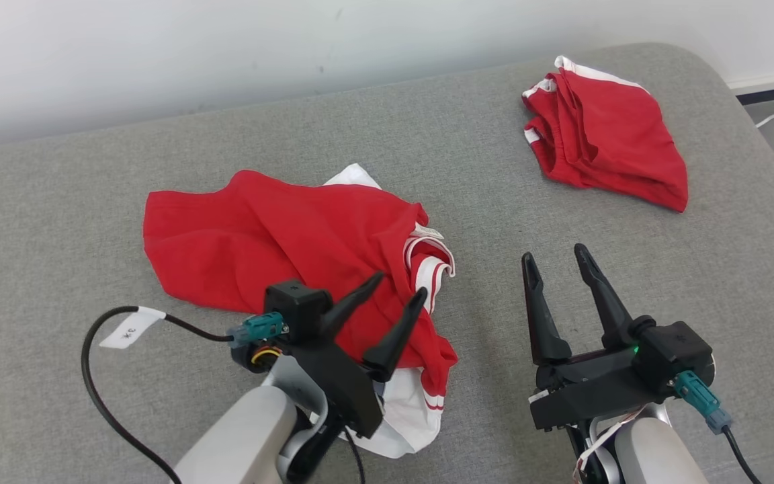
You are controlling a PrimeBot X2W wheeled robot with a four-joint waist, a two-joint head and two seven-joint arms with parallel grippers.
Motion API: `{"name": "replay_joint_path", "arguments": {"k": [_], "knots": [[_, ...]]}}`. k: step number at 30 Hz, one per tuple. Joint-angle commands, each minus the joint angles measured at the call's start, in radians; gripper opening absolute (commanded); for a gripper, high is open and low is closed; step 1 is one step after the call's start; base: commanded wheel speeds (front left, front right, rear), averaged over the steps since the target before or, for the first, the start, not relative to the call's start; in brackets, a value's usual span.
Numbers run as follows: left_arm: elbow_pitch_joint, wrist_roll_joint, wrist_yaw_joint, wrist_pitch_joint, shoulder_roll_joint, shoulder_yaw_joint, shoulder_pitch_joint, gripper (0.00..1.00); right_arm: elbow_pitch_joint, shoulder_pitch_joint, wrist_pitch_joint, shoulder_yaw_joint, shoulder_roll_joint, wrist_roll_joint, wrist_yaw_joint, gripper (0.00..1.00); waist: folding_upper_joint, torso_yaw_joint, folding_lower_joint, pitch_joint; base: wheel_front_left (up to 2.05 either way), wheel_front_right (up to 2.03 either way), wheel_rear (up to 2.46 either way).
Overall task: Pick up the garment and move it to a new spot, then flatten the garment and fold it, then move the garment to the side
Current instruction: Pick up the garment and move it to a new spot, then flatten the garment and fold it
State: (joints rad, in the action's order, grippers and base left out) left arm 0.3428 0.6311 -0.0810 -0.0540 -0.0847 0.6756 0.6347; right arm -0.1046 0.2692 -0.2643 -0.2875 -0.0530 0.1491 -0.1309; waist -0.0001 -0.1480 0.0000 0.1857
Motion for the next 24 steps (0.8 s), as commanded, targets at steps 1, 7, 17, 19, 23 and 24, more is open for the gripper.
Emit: {"name": "replay_joint_path", "arguments": {"k": [1,7,17,19,23,24], "knots": [[0.002,-0.014,0.008,0.003,-0.017,-0.002,0.007,1.0,-0.002,-0.01,-0.002,-0.008,0.001,-0.002,0.0,1.0,0.0001,-0.004,0.0,-0.001,0.0,0.0,0.0],[0.026,-0.055,0.028,-0.002,-0.043,0.008,0.044,1.0,-0.006,0.003,-0.002,-0.018,-0.002,0.009,0.0,1.0,0.0001,-0.034,0.0,0.002,0.0,0.0,0.0],[0.13,-0.098,0.041,-0.018,-0.062,0.018,0.1,1.0,-0.004,-0.008,-0.002,-0.012,-0.001,0.018,0.0,1.0,0.0001,-0.092,0.0,0.01,0.0,0.0,0.0],[0.152,-0.099,0.043,-0.021,-0.059,0.02,0.103,0.34,-0.004,-0.008,-0.002,-0.012,0.0,0.019,0.0,1.0,0.0001,-0.095,0.0,0.011,0.0,0.0,0.0],[0.181,-0.096,0.041,-0.038,-0.059,0.022,0.111,0.0,0.001,-0.013,-0.002,-0.005,0.001,0.014,0.0,1.0,0.0001,-0.092,0.0,0.01,0.0,0.0,0.0],[0.187,-0.094,0.039,-0.041,-0.057,0.023,0.113,0.0,0.001,-0.016,-0.002,-0.002,0.001,0.012,0.0,1.0,0.0001,-0.088,0.0,0.008,0.0,0.0,0.0]]}}
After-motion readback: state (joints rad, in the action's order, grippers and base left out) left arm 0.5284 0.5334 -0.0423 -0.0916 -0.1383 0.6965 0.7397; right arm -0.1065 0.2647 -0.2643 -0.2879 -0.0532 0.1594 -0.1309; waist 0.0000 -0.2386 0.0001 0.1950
